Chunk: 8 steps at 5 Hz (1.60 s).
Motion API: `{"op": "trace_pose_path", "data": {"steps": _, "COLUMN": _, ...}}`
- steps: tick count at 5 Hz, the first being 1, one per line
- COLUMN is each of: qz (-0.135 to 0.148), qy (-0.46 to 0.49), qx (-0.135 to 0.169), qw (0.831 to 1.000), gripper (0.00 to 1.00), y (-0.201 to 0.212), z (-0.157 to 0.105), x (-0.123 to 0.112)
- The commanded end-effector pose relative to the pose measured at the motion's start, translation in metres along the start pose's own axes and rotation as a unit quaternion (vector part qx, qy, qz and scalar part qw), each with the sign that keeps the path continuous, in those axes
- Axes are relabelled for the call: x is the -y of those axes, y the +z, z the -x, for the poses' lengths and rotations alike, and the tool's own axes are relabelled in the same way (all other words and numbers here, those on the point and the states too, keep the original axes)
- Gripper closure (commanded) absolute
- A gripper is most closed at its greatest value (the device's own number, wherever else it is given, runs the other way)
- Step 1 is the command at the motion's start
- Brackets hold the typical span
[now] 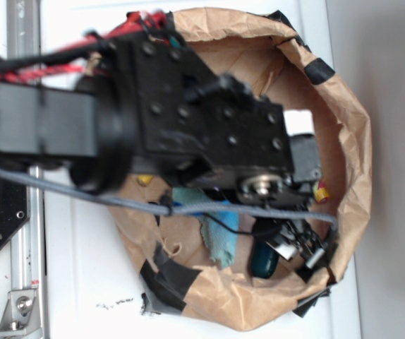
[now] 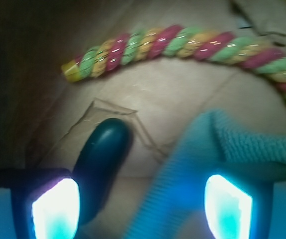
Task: Grab the plastic pickle.
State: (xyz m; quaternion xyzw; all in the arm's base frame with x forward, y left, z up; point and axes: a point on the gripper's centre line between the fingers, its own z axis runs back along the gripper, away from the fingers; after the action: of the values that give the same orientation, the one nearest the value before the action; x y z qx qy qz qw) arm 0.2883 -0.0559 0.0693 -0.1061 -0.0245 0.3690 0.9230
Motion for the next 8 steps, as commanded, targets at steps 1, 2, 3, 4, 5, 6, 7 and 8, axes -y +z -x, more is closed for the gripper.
{"op": "trace_pose_path", "data": {"steps": 1, "qz": 0.050, "qy": -0.012, "qx": -0.004, "qw": 0.999, "gripper": 0.00, "y": -0.015, "z": 0.001, "x": 0.019}}
{"op": "trace_pose_path", "data": {"steps": 2, "qz": 0.043, "qy": -0.042, "qx": 0.002, "qw": 0.998, "gripper": 0.00, "y": -0.028, "z": 0.006, "x": 0.021}}
{"op": "trace_pose_path", "data": {"steps": 3, "qz": 0.031, "qy": -0.049, "qx": 0.000, "qw": 0.998, "gripper": 0.00, "y": -0.035, "z": 0.011, "x": 0.011}}
{"op": "trace_pose_path", "data": {"steps": 4, "qz": 0.029, "qy": -0.057, "qx": 0.017, "qw": 0.998, "gripper": 1.00, "y": -0.031, "z": 0.015, "x": 0.002}}
{"op": "trace_pose_path", "data": {"steps": 5, "qz": 0.033, "qy": -0.069, "qx": 0.021, "qw": 0.997, "gripper": 1.00, "y": -0.030, "z": 0.019, "x": -0.004}}
{"op": "trace_pose_path", "data": {"steps": 6, "qz": 0.033, "qy": -0.081, "qx": 0.023, "qw": 0.996, "gripper": 1.00, "y": -0.033, "z": 0.022, "x": -0.009}}
{"op": "trace_pose_path", "data": {"steps": 7, "qz": 0.051, "qy": -0.096, "qx": 0.026, "qw": 0.994, "gripper": 1.00, "y": -0.031, "z": 0.023, "x": -0.010}}
{"op": "trace_pose_path", "data": {"steps": 8, "qz": 0.068, "qy": -0.102, "qx": 0.040, "qw": 0.992, "gripper": 1.00, "y": -0.018, "z": 0.021, "x": -0.011}}
